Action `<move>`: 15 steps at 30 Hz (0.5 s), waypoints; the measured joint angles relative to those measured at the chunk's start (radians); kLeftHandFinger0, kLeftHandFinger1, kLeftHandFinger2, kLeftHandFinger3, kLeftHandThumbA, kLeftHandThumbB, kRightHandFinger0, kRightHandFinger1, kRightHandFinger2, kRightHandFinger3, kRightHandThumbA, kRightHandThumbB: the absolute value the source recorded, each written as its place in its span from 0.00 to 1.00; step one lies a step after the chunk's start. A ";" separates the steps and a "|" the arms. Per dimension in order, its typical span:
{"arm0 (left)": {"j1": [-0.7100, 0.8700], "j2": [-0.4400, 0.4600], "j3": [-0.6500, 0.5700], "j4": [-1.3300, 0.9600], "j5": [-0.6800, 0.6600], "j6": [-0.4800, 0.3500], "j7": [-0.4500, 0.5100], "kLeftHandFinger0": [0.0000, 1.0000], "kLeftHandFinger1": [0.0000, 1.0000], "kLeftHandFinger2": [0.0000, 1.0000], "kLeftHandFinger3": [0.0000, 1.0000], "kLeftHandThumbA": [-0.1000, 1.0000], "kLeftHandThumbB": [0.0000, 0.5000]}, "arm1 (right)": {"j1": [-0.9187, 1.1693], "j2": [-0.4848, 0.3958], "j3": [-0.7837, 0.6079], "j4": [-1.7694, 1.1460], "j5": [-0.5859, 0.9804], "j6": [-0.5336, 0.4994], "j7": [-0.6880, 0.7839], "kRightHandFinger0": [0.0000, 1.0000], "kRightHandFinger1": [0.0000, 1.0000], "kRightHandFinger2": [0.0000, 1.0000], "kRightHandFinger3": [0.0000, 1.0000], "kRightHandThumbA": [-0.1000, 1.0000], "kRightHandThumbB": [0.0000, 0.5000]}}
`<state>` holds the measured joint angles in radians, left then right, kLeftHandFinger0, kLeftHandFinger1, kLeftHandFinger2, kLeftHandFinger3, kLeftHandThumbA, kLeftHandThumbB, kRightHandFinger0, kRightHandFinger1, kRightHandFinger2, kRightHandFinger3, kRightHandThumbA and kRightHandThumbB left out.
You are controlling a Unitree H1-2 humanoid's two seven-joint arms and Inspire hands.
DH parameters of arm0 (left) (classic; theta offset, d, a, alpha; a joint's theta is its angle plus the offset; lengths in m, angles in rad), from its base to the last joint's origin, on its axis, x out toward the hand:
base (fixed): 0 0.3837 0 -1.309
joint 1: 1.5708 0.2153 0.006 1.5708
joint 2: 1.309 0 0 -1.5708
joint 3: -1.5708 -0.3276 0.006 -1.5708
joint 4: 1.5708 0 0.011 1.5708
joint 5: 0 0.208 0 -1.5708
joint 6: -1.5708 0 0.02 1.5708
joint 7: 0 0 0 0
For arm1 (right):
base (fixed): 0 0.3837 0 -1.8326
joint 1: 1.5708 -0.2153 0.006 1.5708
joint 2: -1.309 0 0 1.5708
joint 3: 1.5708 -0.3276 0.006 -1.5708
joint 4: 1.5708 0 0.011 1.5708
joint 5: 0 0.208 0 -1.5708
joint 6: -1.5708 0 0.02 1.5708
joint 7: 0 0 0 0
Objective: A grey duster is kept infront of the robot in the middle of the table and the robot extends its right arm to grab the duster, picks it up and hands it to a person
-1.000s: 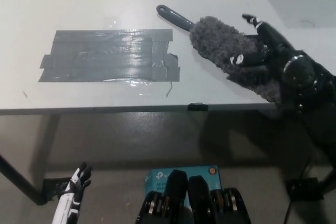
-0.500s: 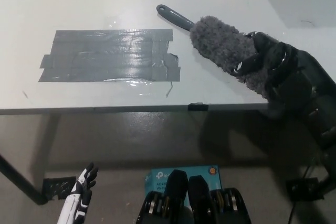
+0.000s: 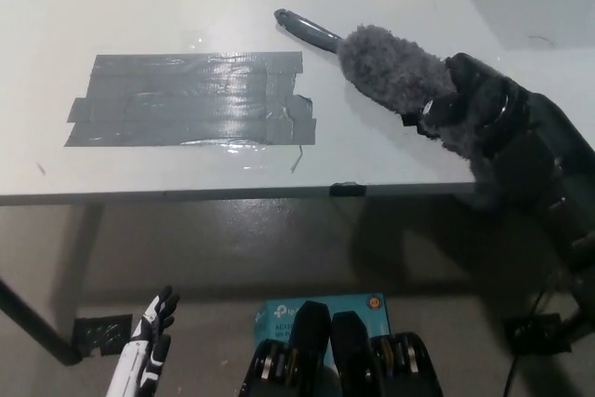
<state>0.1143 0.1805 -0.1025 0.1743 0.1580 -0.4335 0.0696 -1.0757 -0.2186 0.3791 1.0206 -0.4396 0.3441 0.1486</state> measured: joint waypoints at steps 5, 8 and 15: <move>-0.018 0.002 0.001 0.007 -0.001 0.000 0.000 1.00 1.00 1.00 1.00 1.00 0.78 | 0.064 -0.010 -0.047 -0.106 0.016 -0.025 0.004 0.10 0.55 0.87 0.95 0.00 0.26; -0.030 0.002 0.002 0.011 -0.004 0.000 0.000 1.00 1.00 1.00 1.00 1.00 0.78 | 0.103 -0.016 -0.100 -0.170 0.050 -0.028 0.028 0.05 0.50 0.86 0.92 0.00 0.38; -0.032 0.002 0.001 0.021 -0.005 0.000 0.000 1.00 1.00 1.00 1.00 1.00 0.79 | 0.174 -0.015 -0.265 -0.271 0.177 0.004 0.107 0.00 0.44 0.87 0.93 0.00 0.59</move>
<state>0.0825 0.1825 -0.1011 0.1949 0.1534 -0.4332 0.0692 -0.9020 -0.2332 0.1136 0.7497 -0.2628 0.3481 0.2556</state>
